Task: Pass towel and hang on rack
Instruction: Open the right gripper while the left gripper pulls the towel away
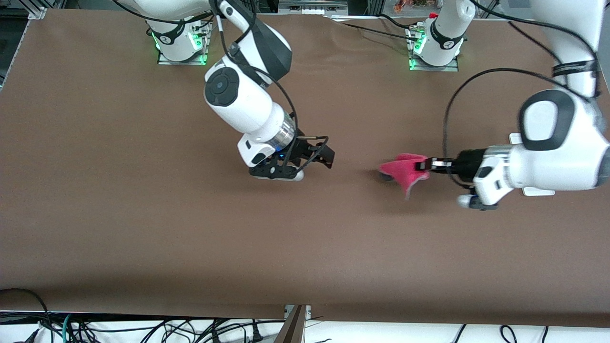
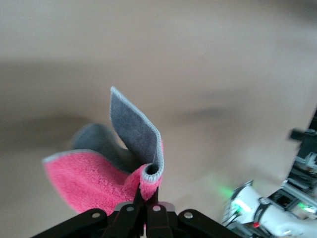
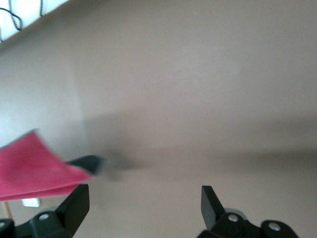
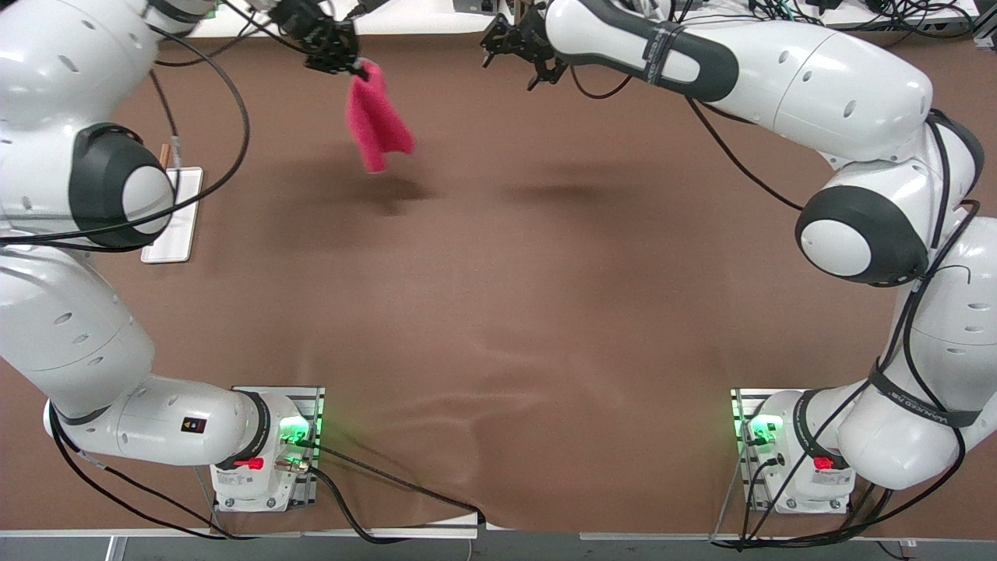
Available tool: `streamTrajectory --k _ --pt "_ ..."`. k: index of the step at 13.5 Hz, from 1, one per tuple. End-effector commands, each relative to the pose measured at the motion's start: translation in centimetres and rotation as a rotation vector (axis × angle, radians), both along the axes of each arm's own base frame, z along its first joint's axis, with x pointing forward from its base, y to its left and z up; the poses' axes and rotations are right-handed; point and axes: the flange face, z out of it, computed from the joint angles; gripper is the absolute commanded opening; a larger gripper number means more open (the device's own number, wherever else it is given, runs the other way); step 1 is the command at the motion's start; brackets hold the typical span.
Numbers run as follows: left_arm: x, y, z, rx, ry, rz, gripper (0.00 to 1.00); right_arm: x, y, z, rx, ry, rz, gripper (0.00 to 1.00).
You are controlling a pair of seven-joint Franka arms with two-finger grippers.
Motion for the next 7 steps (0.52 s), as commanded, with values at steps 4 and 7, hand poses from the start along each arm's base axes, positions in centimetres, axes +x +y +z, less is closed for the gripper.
streamTrajectory --k 4,7 --pt "-1.8 11.7 0.5 0.2 0.025 -0.168 0.0 4.0 -10.2 1.8 -0.082 0.036 0.112 1.0" --pt "-3.4 19.0 1.4 0.236 0.048 -0.235 0.0 5.7 -18.0 1.7 -0.162 0.109 0.177 1.0"
